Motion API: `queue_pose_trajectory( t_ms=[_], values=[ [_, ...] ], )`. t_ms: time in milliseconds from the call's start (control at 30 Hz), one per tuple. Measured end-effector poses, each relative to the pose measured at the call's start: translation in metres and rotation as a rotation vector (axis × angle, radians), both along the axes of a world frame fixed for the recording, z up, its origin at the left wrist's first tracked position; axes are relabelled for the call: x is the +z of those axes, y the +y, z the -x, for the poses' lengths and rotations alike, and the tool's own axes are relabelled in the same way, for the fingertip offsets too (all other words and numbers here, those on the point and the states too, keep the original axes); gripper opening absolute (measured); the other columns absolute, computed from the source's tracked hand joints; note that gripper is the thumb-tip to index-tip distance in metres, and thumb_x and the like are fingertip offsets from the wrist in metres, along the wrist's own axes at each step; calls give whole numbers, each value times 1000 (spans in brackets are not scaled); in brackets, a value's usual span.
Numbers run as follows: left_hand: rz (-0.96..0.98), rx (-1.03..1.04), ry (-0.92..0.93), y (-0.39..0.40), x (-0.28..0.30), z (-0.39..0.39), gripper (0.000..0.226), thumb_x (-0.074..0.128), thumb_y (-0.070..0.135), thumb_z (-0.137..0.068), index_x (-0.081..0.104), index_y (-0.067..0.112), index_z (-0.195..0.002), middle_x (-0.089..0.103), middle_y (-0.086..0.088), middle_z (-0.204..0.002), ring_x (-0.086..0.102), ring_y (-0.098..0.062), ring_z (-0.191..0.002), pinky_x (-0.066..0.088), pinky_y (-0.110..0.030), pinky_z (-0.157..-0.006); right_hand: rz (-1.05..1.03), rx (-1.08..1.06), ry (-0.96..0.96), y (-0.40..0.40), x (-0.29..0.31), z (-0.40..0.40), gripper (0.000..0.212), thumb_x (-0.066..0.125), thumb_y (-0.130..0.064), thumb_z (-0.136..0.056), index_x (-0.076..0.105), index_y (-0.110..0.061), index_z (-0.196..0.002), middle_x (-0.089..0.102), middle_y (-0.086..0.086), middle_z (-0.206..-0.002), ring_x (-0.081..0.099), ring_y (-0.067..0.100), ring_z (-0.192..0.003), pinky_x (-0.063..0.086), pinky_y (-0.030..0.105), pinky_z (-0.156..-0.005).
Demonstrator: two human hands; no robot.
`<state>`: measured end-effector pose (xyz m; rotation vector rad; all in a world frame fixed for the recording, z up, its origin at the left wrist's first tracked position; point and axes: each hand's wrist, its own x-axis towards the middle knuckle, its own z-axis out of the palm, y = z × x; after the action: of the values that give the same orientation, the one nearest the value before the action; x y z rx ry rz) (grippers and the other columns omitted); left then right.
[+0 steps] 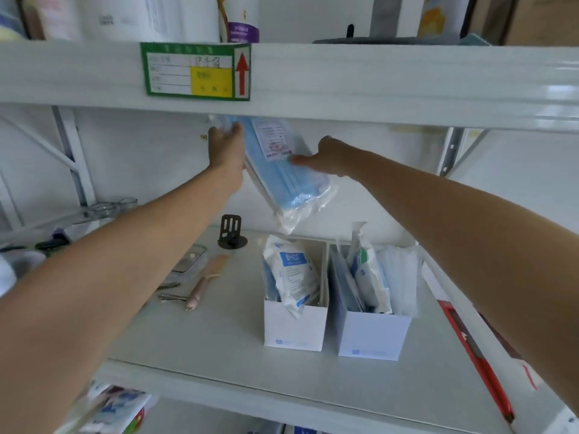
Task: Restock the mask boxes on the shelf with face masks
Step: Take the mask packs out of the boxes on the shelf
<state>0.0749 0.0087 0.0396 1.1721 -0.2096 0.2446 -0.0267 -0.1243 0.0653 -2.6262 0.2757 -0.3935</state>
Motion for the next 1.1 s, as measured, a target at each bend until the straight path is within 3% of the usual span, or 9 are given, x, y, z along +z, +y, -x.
queue_pose_trajectory(
  t_ms=[133,267,367,467,633,733,933,1033,1100],
  values=[
    [34,6,49,26,-11,8,10,47,21,-95,51,11,-95,59,-2,-82,60,-22,-81,50,-25,-57,-324,76,10,30,2,2,55,68,-45,-78,54,-2,-111,58,8,-102,57,20,-95,49,28,-82],
    [-122,-161,215,63,-32,5,33,46,36,-93,62,9,-104,68,-9,-93,65,-22,-76,55,-30,-70,-325,96,20,72,-6,4,42,67,-41,-81,50,-6,-97,61,10,-87,51,16,-75,40,24,-65],
    [-188,-448,262,93,-51,13,36,44,38,-94,62,11,-112,70,-7,-88,67,-17,-68,56,-23,-58,-273,18,45,103,-24,10,30,53,-37,-92,46,-9,-82,42,2,-63,37,12,-54,29,21,-48],
    [-180,-305,348,123,-74,5,52,67,27,-81,56,5,-128,66,-14,-118,65,-27,-89,55,-33,-69,-431,-37,40,115,-33,12,35,37,-31,-98,46,-7,-73,47,8,-70,47,19,-59,39,21,-47],
    [-192,-110,482,175,-112,-22,56,70,28,-79,50,3,-125,63,-8,-107,61,-25,-93,52,-38,-80,186,-198,379,114,-60,46,81,56,-55,-83,33,2,-135,44,17,-127,52,31,-111,45,36,-89],
    [-265,-121,514,198,-136,-40,62,71,36,-72,49,10,-124,65,-10,-113,63,-29,-97,50,-44,-93,304,-212,547,105,-87,58,38,58,-35,-89,49,-5,-110,52,8,-88,52,18,-64,41,20,-56],
    [-346,-153,507,194,-139,-5,57,63,35,-84,45,8,-131,60,-12,-105,58,-29,-101,48,-40,-84,101,-357,409,76,-92,70,24,47,-2,-92,57,7,-113,65,22,-117,67,34,-105,48,21,-48],
    [-331,-172,502,179,-138,-1,58,62,40,-84,45,6,-127,60,-10,-96,60,-30,-96,49,-40,-82,134,-488,279,58,-65,74,16,51,-6,-92,49,-1,-77,67,12,-90,69,27,-78,56,30,-70],
    [-353,-178,474,167,-135,0,50,61,38,-86,47,6,-121,59,-8,-90,60,-28,-87,50,-39,-81,-79,-525,59,51,-48,74,12,49,-8,-95,47,-5,-84,55,7,-74,59,17,-62,56,24,-57]
  ],
)
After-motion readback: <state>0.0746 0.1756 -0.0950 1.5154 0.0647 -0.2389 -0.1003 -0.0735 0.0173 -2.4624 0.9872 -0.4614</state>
